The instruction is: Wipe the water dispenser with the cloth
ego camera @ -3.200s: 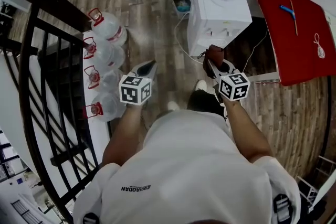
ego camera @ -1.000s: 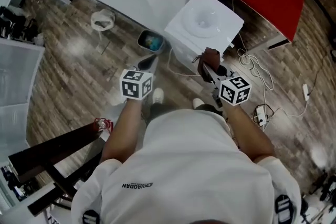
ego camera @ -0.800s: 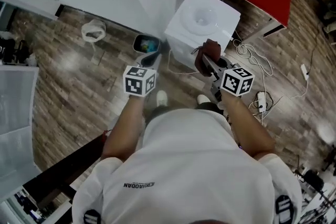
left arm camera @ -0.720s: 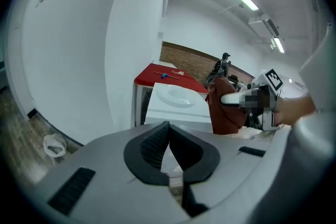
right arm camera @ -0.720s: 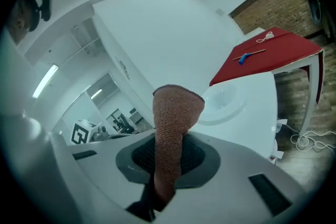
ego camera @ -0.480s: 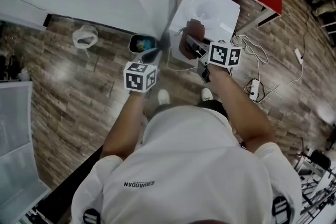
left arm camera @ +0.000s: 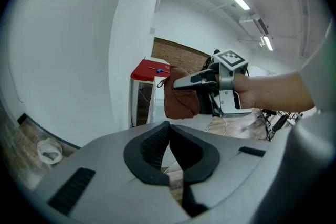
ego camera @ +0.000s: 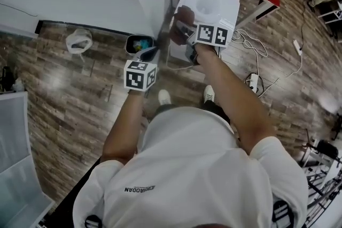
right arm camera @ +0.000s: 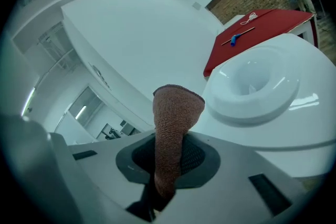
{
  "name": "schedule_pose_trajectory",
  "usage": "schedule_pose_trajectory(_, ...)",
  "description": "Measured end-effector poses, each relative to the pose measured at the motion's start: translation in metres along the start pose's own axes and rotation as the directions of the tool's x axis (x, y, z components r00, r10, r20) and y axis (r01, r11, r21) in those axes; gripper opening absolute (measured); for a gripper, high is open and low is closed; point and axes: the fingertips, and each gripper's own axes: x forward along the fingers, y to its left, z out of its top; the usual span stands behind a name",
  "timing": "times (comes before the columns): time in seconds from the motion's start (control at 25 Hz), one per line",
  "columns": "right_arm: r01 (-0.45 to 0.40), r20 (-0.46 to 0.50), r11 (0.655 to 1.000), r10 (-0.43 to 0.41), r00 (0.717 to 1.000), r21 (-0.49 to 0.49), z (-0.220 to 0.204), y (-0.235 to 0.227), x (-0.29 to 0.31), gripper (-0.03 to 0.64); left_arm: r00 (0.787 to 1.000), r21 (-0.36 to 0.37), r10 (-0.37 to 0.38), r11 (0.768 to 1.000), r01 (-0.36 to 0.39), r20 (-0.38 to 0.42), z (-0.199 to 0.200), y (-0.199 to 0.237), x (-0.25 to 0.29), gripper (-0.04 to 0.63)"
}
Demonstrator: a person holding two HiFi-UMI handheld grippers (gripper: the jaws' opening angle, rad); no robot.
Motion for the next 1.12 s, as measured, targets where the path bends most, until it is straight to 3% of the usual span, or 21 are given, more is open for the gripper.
schedule_pose_trajectory(0.4, 0.068, 0.047, 0.995, -0.072, 0.996, 0.07, 0.002, -0.043, -0.047, 0.054, 0.999, 0.002, -0.031, 1.0, 0.031, -0.03, -0.018, -0.002, 0.011, -0.011)
schedule_pose_trajectory(0.64, 0.101, 0.092, 0.989, -0.111, 0.99, 0.107, 0.011, -0.078, -0.104, 0.054, 0.996, 0.038, -0.07, 0.997, 0.072, -0.049, -0.016, -0.038, 0.026, -0.011)
schedule_pose_trajectory(1.12, 0.196, 0.137, 0.973, -0.213, 0.967, 0.126, 0.02, -0.133, -0.182, 0.054, 0.992, 0.061, -0.107, 0.992, 0.111, -0.061, -0.009, -0.061, 0.043, -0.011)
